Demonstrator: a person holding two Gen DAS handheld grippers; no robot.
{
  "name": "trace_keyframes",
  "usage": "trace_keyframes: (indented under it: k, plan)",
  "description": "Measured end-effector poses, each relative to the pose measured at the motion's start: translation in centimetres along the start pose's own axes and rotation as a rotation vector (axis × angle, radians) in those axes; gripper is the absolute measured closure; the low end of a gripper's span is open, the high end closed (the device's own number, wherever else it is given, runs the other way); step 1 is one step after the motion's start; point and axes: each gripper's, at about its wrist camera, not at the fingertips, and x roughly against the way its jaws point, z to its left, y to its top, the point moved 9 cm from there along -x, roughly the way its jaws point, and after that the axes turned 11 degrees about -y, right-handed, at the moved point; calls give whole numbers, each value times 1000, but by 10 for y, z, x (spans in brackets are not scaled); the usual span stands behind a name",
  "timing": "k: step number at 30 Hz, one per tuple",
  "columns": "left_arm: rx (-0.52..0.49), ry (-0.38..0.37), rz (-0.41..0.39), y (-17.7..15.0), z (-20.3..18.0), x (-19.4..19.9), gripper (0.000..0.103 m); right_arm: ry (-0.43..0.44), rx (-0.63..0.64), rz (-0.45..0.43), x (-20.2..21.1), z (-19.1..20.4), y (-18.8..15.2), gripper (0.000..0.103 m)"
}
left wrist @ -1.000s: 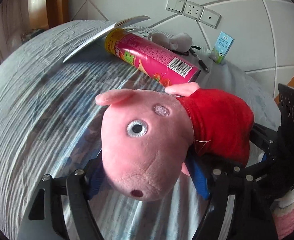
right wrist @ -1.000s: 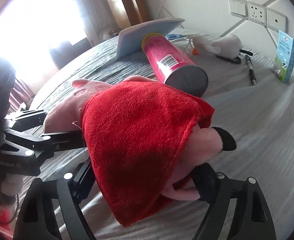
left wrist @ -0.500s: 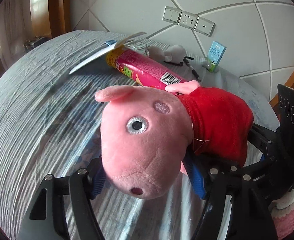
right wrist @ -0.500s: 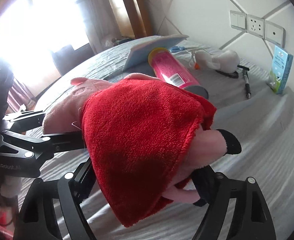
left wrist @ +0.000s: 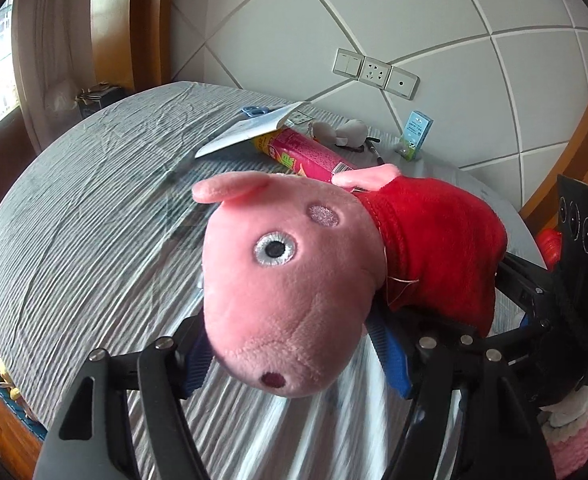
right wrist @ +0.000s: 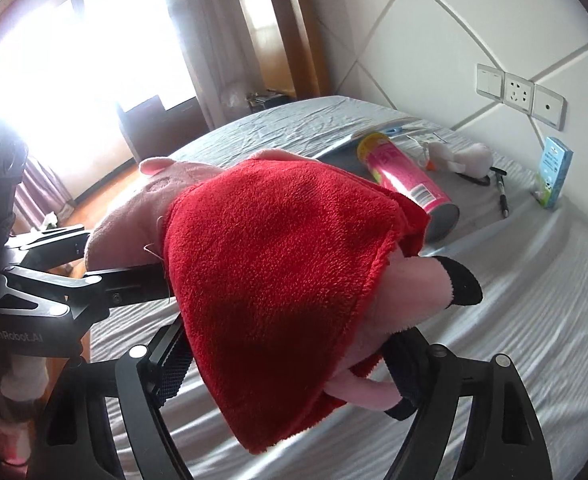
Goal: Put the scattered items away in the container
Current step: 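Lift the plush with the right gripper and carry it to the blue bin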
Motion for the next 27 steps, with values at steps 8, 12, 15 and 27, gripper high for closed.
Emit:
trace_keyframes:
  k: [8, 12, 15, 27]
  plan:
    - [-4, 18, -42, -25, 34, 62, 34, 10, 35, -28, 24, 71, 1, 20]
    - [25, 40, -67, -41, 64, 93, 34, 30, 74, -33, 26, 116, 4, 20]
    - [48, 65, -85, -54, 89, 117, 34, 52, 108, -38, 25, 152, 6, 20]
    - [173, 184, -143, -116, 190, 210, 34, 186, 232, -36, 14, 293, -2, 20]
